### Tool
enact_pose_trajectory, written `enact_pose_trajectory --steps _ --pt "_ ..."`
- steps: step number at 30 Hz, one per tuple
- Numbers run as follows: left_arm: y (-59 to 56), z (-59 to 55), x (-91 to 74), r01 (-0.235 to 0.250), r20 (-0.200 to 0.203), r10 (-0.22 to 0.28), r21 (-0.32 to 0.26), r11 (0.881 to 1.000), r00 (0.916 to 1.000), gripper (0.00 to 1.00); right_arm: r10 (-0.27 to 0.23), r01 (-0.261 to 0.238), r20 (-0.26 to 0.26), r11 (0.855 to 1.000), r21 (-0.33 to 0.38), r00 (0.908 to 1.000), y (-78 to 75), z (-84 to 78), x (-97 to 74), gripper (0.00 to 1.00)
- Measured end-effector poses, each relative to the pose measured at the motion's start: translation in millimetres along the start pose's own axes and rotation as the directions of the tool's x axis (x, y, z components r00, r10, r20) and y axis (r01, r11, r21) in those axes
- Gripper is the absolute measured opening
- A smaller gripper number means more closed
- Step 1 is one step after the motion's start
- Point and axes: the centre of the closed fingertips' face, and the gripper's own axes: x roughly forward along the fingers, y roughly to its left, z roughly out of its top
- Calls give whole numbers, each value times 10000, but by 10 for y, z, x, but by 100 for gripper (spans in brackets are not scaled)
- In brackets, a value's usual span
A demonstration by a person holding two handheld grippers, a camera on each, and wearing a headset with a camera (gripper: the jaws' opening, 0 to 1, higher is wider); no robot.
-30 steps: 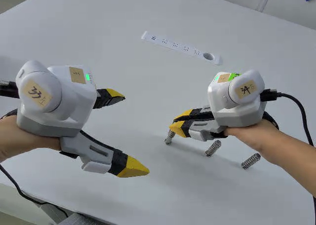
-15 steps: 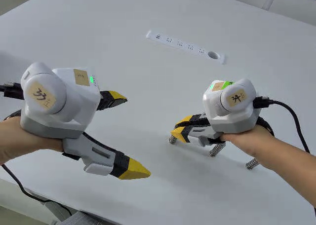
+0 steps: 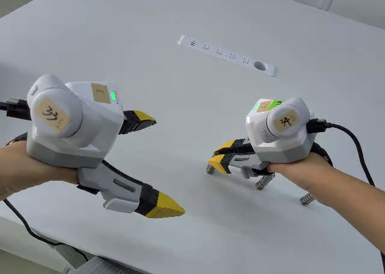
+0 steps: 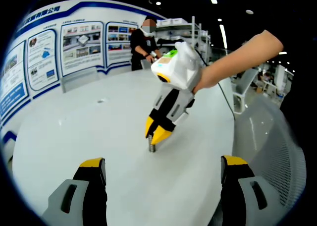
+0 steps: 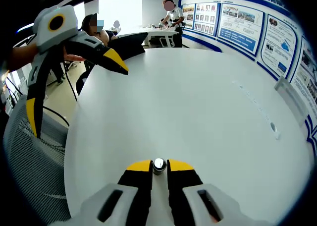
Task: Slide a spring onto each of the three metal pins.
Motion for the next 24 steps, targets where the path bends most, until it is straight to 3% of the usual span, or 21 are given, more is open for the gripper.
enact_pose_trajectory --steps 4,11,20,24 --pt "-20 -19 6 49 -20 -49 -29 10000 10000 98 -61 62 98 9999 -112 9999 11 10 -27 20" --pt "-50 -47 22 107 -82 -107 -57 9999 9999 97 -160 157 601 9999 52 9981 -4 124 -117 20" --pt "-33 36 18 32 -47 -32 57 10000 10000 97 -587 549 1299 9979 329 9898 -111 250 -350 21" --pt "-23 105 18 -64 5 64 140 9999 10000 97 -896 809 1721 9951 571 9810 -175 283 -530 21"
